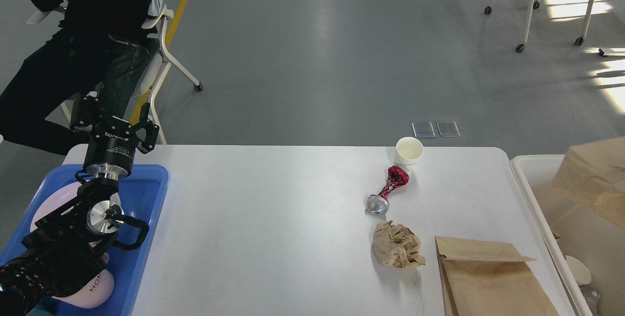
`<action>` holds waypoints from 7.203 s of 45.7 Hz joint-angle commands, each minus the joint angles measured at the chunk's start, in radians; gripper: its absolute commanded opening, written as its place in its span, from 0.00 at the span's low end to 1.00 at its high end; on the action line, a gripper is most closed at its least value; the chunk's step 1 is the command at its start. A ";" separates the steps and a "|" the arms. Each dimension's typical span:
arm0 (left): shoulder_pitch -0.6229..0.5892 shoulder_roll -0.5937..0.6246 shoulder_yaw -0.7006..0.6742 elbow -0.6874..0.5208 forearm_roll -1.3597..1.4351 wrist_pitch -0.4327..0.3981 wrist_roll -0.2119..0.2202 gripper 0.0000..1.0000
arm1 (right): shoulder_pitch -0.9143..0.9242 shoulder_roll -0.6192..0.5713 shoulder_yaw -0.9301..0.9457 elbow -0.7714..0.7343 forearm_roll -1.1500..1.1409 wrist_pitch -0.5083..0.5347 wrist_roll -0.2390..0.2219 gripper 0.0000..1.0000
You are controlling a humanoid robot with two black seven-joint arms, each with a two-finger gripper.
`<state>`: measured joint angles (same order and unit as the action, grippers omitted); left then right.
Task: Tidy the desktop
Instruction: 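Grasp the brown paper bag, lift it and drop it into the bin, then swing the right gripper back over the table toward the paper cup, then lower the right gripper onto the small paper cup and grasp it, then lift the paper cup and drop it into the white bin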
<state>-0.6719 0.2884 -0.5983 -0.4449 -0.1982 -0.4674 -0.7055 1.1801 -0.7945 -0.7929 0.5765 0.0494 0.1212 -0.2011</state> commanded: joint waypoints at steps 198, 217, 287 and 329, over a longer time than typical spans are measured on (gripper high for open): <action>0.000 0.000 0.000 0.000 0.000 0.001 0.000 0.97 | 0.107 0.656 -0.028 -0.099 0.040 0.170 -0.003 1.00; 0.000 0.000 0.000 0.000 0.000 0.001 0.000 0.97 | 0.020 0.658 -0.006 -0.148 0.070 0.089 -0.003 0.97; 0.000 0.000 0.000 0.000 0.000 0.001 0.000 0.97 | -0.077 0.779 0.069 -0.259 0.115 -0.043 -0.004 0.53; 0.000 0.000 0.000 0.000 0.000 -0.001 -0.002 0.97 | -0.094 0.807 0.067 -0.268 0.115 -0.043 -0.018 0.00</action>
<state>-0.6719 0.2884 -0.5983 -0.4449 -0.1982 -0.4671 -0.7061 1.0872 0.0080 -0.7271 0.3069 0.1642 0.0766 -0.2102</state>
